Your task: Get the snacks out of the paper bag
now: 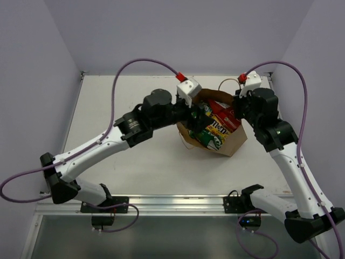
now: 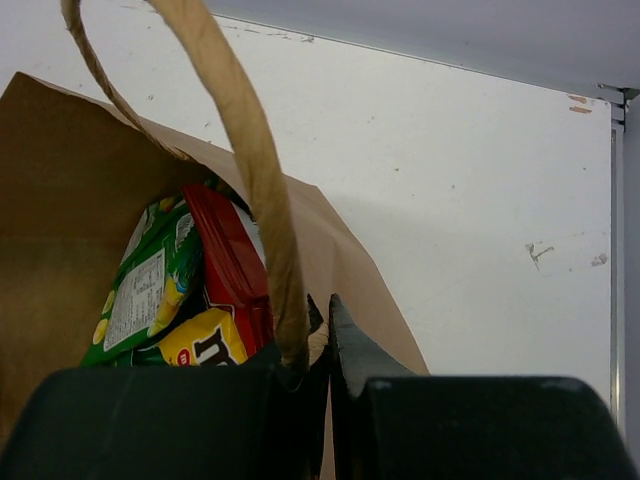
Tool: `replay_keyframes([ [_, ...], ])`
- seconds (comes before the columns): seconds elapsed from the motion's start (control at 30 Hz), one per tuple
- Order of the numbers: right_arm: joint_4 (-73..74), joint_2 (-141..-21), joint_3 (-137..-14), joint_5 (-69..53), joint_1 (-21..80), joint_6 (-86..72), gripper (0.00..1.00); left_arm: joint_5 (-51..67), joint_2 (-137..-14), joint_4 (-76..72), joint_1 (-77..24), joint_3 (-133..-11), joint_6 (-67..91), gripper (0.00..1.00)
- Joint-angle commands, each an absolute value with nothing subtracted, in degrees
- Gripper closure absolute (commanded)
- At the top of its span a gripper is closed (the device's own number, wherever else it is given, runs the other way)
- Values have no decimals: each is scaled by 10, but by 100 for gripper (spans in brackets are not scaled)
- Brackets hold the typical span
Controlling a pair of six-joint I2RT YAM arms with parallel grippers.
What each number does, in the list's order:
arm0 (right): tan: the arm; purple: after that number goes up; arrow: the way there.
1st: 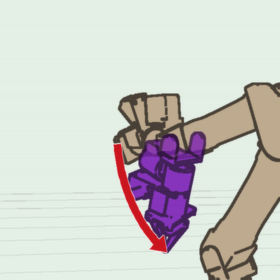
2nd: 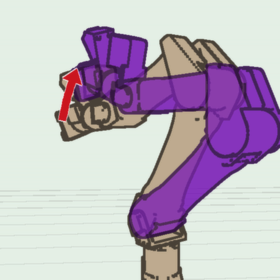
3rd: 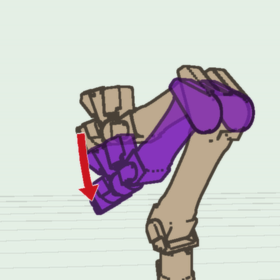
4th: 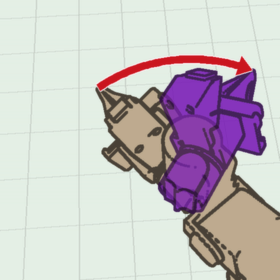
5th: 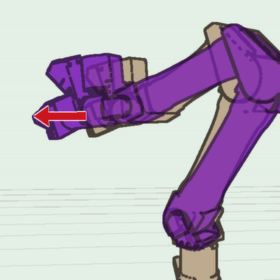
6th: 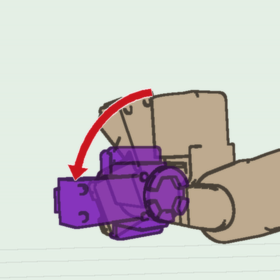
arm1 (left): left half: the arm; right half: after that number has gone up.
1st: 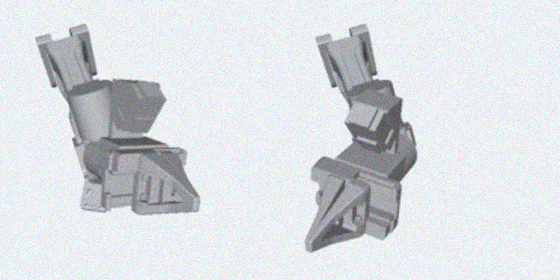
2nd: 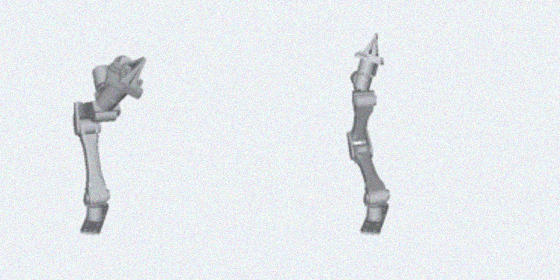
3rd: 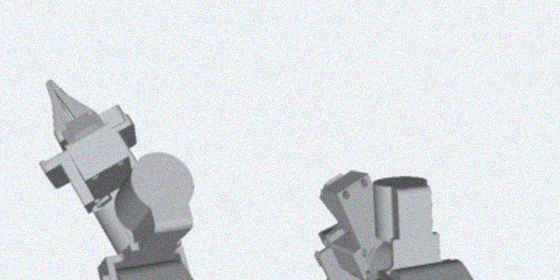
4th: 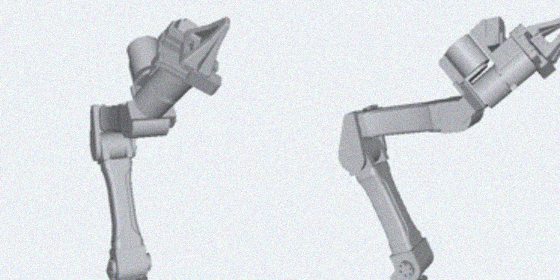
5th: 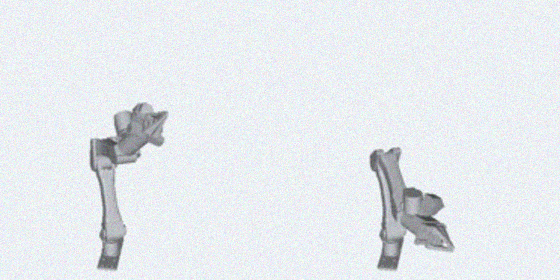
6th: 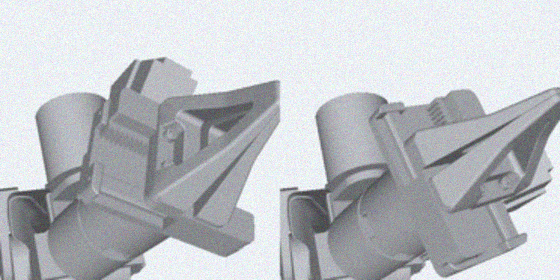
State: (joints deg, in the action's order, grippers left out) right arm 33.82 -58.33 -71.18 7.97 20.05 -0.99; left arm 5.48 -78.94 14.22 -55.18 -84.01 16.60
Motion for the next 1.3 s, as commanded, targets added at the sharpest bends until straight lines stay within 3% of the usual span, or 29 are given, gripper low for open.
replay_keyframes([
  [0.0,309,-577,-724,55,207,-4,100,91,-851,142,-598,-895,173,20],
  [0.23,311,-574,-723,48,212,-4,100,51,-962,178,-610,-950,166,22],
  [0.6,308,-568,-718,50,215,-4,100,-74,-1004,232,-603,-977,153,17],
  [0.9,308,-562,-717,56,216,14,100,81,-930,214,-604,-959,157,10],
  [1.07,308,-558,-715,62,215,19,100,101,-900,210,-603,-942,153,8],
  [1.13,308,-555,-715,62,216,19,100,83,-895,208,-602,-936,150,9],
  [1.27,308,-555,-712,62,216,20,100,62,-918,227,-576,-935,160,20],
])
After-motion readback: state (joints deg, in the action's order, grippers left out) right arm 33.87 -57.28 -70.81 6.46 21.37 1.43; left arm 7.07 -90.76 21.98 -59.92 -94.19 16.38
